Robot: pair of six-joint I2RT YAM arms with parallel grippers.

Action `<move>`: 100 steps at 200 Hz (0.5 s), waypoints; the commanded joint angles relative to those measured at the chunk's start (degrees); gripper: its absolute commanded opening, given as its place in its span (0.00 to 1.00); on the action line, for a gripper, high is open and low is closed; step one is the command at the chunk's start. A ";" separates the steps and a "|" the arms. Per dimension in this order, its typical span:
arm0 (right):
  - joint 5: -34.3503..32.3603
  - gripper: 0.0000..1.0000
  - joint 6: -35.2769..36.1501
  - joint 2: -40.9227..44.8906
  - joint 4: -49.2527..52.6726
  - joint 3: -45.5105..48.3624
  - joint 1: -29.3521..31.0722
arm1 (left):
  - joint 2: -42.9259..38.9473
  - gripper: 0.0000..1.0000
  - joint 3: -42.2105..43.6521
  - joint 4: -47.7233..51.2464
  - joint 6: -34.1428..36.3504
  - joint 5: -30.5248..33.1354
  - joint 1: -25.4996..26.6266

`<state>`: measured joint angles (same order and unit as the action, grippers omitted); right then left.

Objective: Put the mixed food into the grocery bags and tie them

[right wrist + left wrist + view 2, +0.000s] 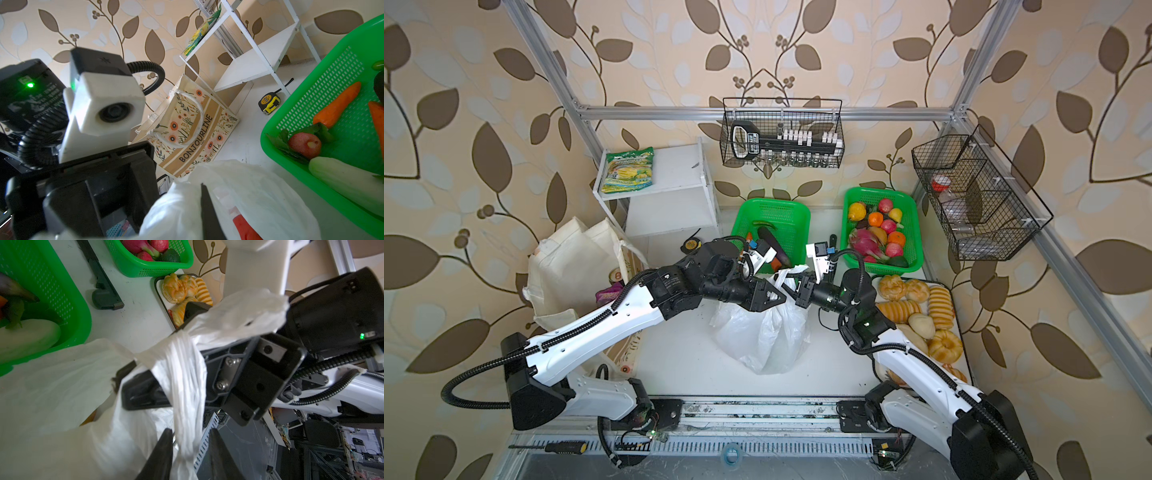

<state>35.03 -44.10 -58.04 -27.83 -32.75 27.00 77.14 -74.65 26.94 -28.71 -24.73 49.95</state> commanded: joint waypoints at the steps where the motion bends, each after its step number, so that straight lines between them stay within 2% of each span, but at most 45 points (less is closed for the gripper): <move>1: 3.81 0.13 2.58 1.09 3.56 -1.97 -1.00 | -0.24 0.30 0.79 -0.84 -0.86 1.94 0.41; 42: 8.98 0.24 5.26 1.71 5.55 -2.52 -2.35 | 0.54 0.28 1.62 -1.93 -1.54 0.41 0.41; 100: 14.19 0.49 9.60 2.80 9.86 -3.19 -4.80 | 0.11 0.28 2.26 -1.97 -1.86 1.66 0.41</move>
<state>45.08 -36.95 -56.55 -19.81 -34.22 23.22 78.24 -72.97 26.72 -30.20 -23.79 49.95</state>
